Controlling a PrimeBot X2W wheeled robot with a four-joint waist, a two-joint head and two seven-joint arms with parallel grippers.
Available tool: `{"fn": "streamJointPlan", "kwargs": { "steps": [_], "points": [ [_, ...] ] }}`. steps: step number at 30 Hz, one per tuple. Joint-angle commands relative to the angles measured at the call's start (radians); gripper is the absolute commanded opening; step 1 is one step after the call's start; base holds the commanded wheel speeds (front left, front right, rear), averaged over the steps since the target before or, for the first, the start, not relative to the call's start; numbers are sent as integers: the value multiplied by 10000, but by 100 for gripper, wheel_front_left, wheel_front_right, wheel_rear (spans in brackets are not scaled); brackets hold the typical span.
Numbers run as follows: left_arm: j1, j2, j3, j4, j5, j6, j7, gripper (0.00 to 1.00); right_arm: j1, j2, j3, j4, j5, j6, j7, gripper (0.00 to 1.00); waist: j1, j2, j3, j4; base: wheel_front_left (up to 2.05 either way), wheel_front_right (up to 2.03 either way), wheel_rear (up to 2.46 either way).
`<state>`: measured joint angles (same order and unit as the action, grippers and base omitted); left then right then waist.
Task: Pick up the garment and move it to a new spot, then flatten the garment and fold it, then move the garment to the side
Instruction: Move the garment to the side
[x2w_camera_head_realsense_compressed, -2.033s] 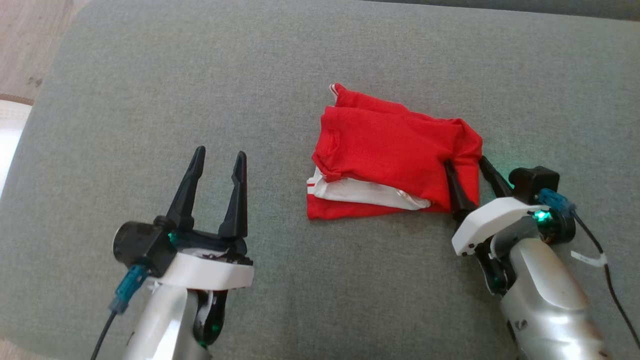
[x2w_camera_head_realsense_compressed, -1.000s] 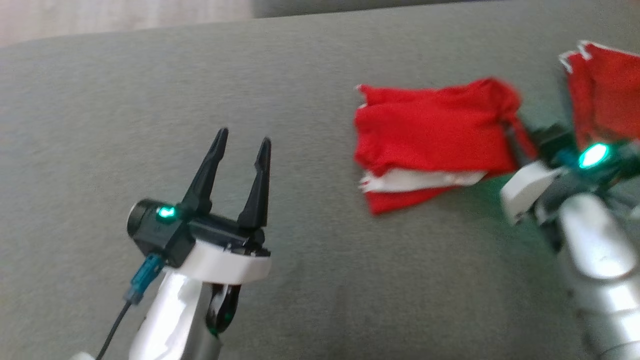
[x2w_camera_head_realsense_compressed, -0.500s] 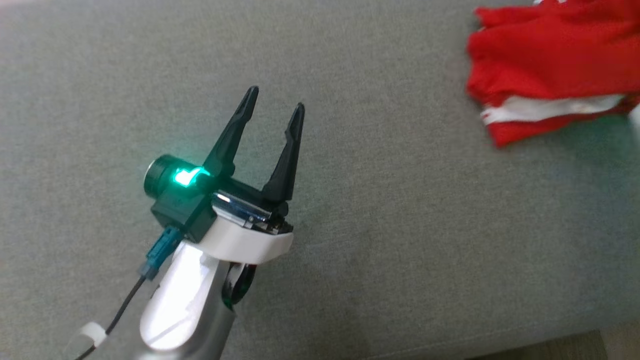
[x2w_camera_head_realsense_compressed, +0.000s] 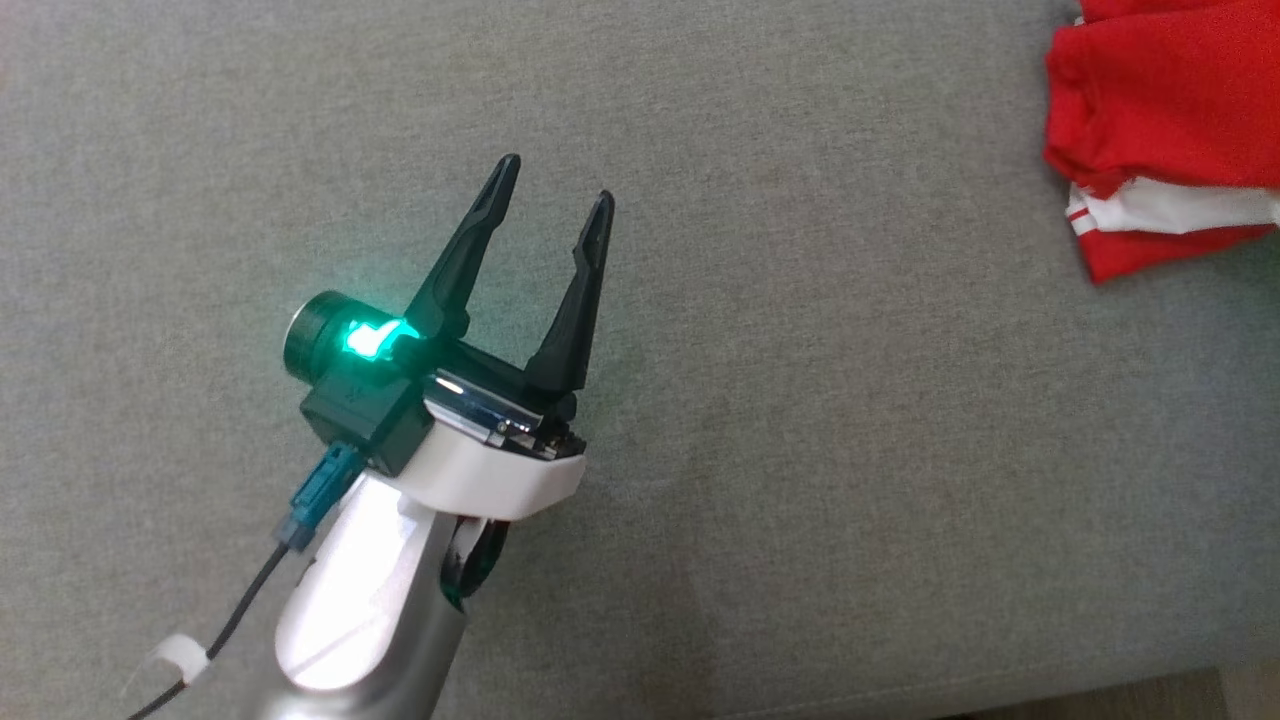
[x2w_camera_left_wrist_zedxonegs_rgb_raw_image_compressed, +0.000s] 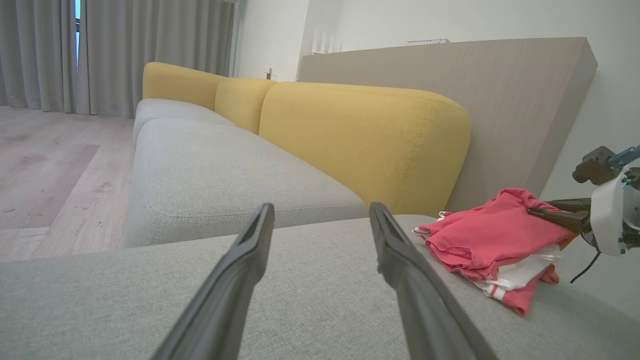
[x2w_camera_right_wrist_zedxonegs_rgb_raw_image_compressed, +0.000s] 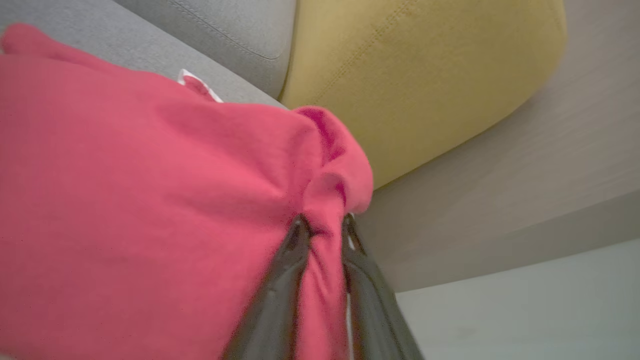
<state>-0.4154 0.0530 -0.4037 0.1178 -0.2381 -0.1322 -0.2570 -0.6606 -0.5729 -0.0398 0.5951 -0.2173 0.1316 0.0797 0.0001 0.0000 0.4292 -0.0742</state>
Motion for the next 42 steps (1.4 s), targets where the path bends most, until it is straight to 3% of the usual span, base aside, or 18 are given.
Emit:
{"fn": "streamJointPlan", "kwargs": {
  "steps": [1,6,14,22,28,36,42],
  "points": [
    [-247,146,245,-292,-68,15,-47,100,165,-104,-325,-356,-347,-9,22,100,-1,0,-99,-17,0,0,0],
    [-74,142,401,-173,-120,15,-47,100,215,552,-939,-871,-580,-9,-395,100,-1,0,-549,-43,0,0,0],
    [411,89,882,-153,-107,15,-47,100,293,1527,-944,-2020,-403,-9,-1233,100,-1,0,-1494,72,0,0,0],
    [1094,24,1604,-94,-28,15,-47,100,1317,3765,-835,-3670,645,-9,-2065,100,-1,0,-2492,370,0,0,0],
    [1865,-17,2250,-26,-165,20,-47,100,2903,5038,-771,-4102,1274,-9,-2860,100,-1,0,-3096,626,0,0,0],
    [2758,-25,2611,27,-946,21,-47,100,4687,5222,-39,-3615,2923,-9,-3397,100,-1,0,-3349,752,0,0,0],
    [3092,-26,2684,91,-946,18,-47,100,5301,5224,225,-4258,3413,-9,-3411,100,-1,0,-3362,820,0,0,0]
  ]
}}
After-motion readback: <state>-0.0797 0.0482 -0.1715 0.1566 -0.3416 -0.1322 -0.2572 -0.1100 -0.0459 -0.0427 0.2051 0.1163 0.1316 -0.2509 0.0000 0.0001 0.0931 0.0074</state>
